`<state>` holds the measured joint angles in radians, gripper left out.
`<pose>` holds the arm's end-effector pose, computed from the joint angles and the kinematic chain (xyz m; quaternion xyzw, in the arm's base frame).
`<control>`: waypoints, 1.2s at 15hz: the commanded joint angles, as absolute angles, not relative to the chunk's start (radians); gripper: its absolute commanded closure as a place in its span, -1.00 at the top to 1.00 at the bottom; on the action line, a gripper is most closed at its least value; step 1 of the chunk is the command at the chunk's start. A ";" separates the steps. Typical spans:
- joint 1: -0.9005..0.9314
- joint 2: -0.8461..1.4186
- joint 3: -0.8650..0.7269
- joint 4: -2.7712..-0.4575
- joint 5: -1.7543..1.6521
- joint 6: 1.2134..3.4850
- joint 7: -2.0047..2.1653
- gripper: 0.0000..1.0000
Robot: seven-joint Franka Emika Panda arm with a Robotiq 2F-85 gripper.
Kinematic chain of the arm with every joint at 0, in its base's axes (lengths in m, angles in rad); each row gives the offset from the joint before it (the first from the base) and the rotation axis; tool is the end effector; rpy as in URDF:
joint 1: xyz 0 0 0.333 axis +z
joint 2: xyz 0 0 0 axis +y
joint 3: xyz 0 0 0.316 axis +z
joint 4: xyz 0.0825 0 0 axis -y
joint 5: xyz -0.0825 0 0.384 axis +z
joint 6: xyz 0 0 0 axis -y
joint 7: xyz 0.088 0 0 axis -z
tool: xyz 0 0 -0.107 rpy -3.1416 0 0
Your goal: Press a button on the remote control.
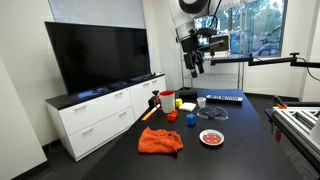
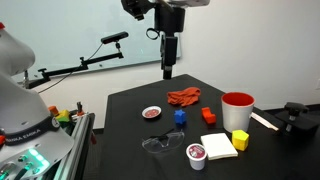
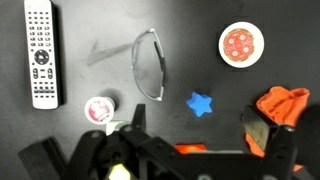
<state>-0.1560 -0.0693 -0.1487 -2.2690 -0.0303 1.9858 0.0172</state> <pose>0.4599 -0.1469 0.3712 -0.9827 0.1511 0.1071 0.0074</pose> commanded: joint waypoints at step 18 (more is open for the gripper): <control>-0.306 -0.088 -0.279 -2.342 -0.152 2.036 0.143 1.00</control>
